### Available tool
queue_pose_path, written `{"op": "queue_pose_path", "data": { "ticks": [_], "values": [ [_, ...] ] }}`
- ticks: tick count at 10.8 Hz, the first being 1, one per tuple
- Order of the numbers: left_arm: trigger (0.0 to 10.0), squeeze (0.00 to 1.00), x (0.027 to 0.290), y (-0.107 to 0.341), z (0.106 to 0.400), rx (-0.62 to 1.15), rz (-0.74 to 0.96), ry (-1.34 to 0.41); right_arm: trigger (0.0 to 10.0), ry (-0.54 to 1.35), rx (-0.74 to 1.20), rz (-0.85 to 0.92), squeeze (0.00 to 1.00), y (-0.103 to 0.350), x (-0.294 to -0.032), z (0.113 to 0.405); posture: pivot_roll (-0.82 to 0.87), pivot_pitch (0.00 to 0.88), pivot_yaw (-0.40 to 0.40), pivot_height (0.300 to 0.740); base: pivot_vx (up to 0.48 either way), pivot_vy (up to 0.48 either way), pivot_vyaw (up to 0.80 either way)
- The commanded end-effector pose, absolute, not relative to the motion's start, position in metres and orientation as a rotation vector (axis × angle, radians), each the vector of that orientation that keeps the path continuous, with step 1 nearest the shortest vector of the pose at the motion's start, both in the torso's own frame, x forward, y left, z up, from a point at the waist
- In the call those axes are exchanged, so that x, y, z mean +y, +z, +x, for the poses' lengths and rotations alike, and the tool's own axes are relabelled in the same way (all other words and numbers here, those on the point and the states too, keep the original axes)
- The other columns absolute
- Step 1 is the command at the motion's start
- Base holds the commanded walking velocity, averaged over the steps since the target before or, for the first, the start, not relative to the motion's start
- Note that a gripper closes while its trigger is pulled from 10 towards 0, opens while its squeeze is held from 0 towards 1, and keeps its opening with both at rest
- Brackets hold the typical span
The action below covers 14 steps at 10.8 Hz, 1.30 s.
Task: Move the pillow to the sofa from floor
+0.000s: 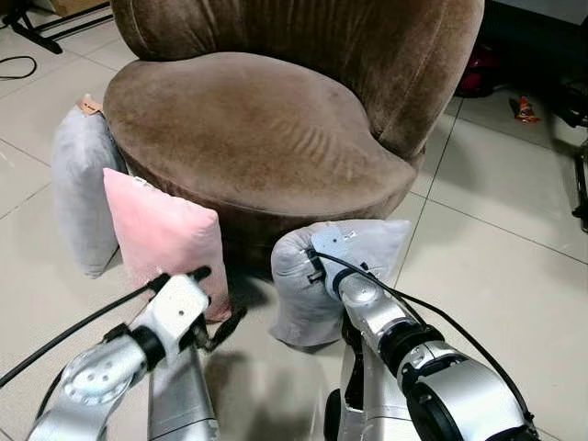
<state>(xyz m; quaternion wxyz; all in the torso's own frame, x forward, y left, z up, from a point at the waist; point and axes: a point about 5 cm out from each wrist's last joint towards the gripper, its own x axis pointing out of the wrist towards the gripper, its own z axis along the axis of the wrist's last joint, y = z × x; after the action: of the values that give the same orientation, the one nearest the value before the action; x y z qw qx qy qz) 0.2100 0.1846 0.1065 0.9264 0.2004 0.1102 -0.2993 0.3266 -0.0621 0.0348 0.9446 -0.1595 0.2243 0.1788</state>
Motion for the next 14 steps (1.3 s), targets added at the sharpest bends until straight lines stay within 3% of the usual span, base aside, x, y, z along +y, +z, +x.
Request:
{"op": "queue_pose_path", "data": {
  "ticks": [1,5,7,9,14],
  "values": [
    [10.0,0.00,0.184,0.103,0.211,0.232,0.418,-0.599,0.0,0.364,0.523,-0.339,0.00,0.024,-0.070,0.320,0.12,0.114,-0.088,0.437,0.000,0.000,0.00],
    [10.0,0.00,0.183,0.098,0.215,0.221,0.397,-0.579,0.0,0.448,0.484,-0.176,0.00,0.026,-0.067,0.318,0.10,0.000,-0.076,0.437,0.000,0.000,0.00],
    [10.0,0.00,0.185,0.099,0.218,0.180,0.384,-0.512,0.0,0.621,0.367,0.032,0.00,0.035,-0.061,0.311,0.08,0.000,-0.062,0.437,0.000,0.000,0.00],
    [10.0,0.00,0.185,0.103,0.227,0.138,0.378,-0.461,0.0,0.632,0.222,0.149,0.00,0.060,-0.071,0.314,0.05,0.000,-0.043,0.437,0.000,0.000,0.00],
    [10.0,0.00,0.178,0.112,0.231,0.070,0.350,-0.412,0.0,0.636,-0.275,0.449,0.00,0.214,-0.120,0.289,0.03,0.000,-0.036,0.437,0.000,0.000,0.00]
  ]
}}
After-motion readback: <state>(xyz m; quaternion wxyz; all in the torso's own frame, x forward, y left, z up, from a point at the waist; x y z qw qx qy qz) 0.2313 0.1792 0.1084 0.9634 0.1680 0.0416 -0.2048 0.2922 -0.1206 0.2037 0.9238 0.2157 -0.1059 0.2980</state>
